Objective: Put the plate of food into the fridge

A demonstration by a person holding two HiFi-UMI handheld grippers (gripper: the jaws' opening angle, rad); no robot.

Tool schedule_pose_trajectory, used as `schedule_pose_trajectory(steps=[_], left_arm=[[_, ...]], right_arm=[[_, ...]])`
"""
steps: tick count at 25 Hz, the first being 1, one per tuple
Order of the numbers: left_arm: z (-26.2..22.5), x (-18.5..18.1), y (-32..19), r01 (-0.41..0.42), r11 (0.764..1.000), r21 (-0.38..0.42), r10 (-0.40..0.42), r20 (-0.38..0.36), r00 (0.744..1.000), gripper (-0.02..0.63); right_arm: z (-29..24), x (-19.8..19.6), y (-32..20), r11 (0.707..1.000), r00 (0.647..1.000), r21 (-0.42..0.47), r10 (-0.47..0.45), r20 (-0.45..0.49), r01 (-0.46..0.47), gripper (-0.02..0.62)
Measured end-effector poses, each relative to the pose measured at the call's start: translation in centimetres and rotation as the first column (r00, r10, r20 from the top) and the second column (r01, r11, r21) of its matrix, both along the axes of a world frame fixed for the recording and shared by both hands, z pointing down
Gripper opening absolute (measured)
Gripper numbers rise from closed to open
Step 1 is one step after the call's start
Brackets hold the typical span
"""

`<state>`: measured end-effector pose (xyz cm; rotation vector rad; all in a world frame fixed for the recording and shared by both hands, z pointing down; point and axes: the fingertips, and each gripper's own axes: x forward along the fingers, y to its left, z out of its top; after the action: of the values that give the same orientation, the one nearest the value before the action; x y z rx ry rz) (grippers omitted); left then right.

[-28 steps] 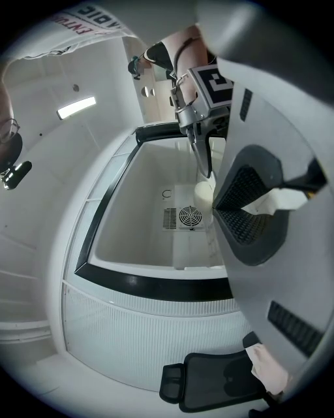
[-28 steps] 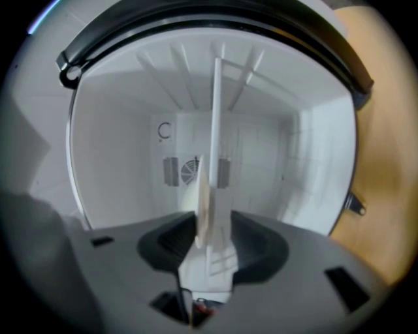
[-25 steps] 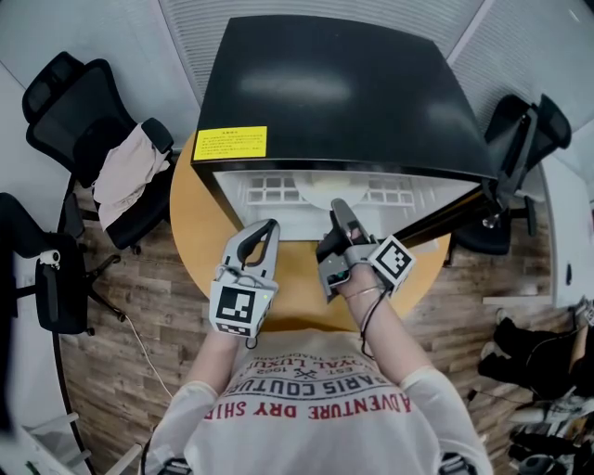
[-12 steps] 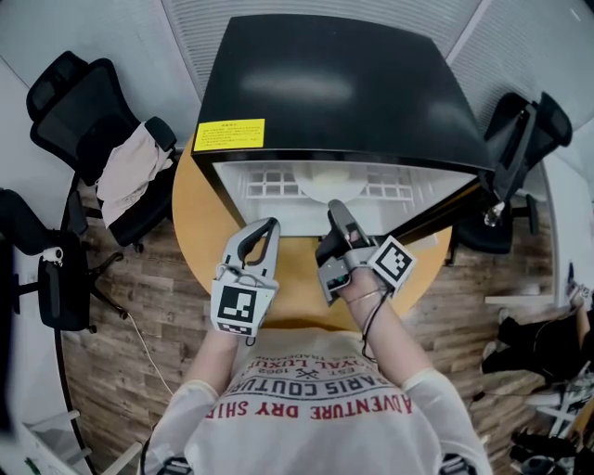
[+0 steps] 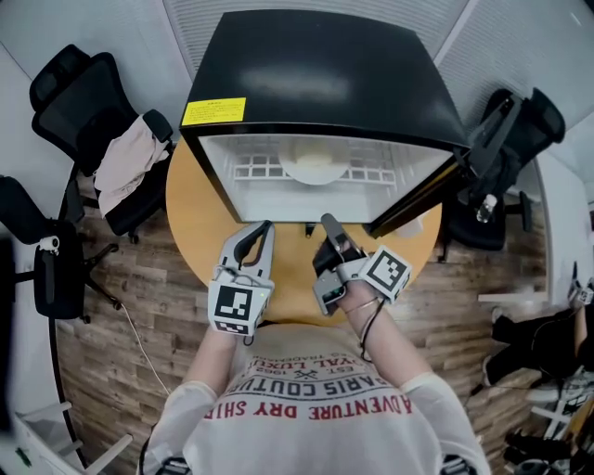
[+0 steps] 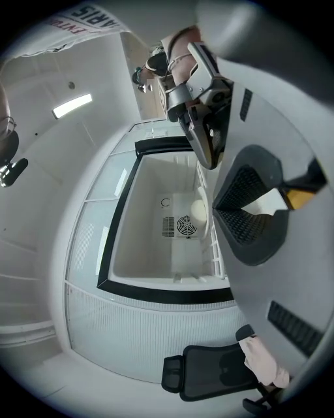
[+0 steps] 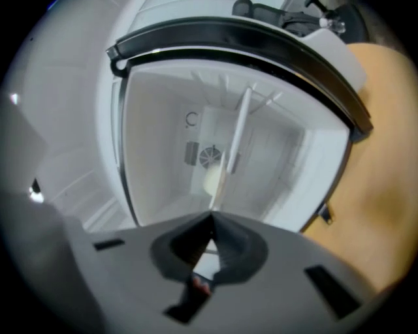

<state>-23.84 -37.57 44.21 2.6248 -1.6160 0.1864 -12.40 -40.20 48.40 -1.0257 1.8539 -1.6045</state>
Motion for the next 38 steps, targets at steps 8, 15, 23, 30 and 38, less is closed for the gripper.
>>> schedule_pose_trajectory(steps=[8, 15, 23, 30, 38], left_arm=[[-1.0, 1.7, 2.2, 0.017, 1.0, 0.012, -0.017, 0.005, 1.0, 0.034], [-1.8, 2.2, 3.3, 0.023, 0.999, 0.033, -0.024, 0.016, 1.0, 0.034], [-2.9, 2.1, 3.6, 0.023, 0.998, 0.059, -0.025, 0.029, 0.999, 0.034], [-3.4, 1.9, 3.9, 0.016, 0.997, 0.073, -0.019, 0.036, 0.999, 0.034], [-3.5, 1.5, 4.1, 0.015, 0.998, 0.066, -0.016, 0.017, 1.0, 0.034]], right_arm=[[-3.9, 0.8, 3.2, 0.953, 0.973, 0.265, -0.09, -0.212, 0.146, 0.028], [-4.0, 2.6, 4.2, 0.865, 0.798, 0.433, 0.065, -0.6, 0.255, 0.028], [-5.8, 2.5, 4.8, 0.771, 0.623, 0.524, 0.218, -0.752, 0.362, 0.028], [-6.1, 2.3, 4.8, 0.732, 0.488, 0.527, 0.301, -0.819, 0.433, 0.028], [-5.3, 2.2, 5.1, 0.761, 0.491, 0.49, 0.261, -0.831, 0.426, 0.028]])
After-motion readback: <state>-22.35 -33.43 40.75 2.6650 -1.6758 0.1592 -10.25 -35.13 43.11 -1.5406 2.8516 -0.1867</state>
